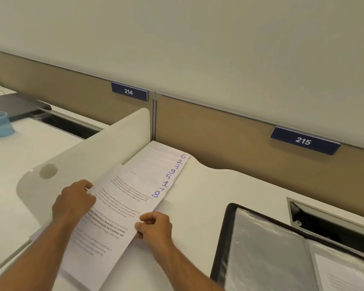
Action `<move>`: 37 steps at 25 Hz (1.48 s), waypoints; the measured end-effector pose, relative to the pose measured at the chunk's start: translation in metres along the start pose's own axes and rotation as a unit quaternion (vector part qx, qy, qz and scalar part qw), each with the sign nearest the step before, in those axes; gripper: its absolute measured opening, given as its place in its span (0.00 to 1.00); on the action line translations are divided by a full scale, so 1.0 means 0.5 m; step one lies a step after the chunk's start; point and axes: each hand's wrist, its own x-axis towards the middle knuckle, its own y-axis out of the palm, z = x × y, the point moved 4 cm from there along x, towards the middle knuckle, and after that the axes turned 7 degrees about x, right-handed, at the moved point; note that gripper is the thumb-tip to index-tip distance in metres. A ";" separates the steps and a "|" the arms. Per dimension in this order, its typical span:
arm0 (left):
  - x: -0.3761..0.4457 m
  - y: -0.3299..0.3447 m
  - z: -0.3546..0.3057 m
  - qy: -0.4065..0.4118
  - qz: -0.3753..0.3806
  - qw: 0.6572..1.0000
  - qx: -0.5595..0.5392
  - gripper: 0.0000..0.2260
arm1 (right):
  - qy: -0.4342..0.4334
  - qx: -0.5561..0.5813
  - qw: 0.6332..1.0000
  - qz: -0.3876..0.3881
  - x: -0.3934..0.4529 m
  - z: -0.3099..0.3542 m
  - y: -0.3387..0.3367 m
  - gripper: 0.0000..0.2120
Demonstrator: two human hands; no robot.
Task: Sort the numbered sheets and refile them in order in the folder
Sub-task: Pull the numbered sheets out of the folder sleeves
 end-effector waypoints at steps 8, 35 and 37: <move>0.025 0.034 0.039 -0.013 0.016 0.999 0.027 0.14 | 0.026 -0.020 0.999 0.013 0.016 -0.039 0.032 0.08; -0.089 0.058 -0.135 0.254 -0.124 0.958 0.049 0.24 | -0.218 -0.371 0.903 -0.002 -0.041 0.079 -0.135 0.34; -0.120 0.069 -0.181 0.293 -0.126 0.947 0.045 0.31 | -0.238 -0.418 0.876 -0.023 -0.062 0.094 -0.189 0.44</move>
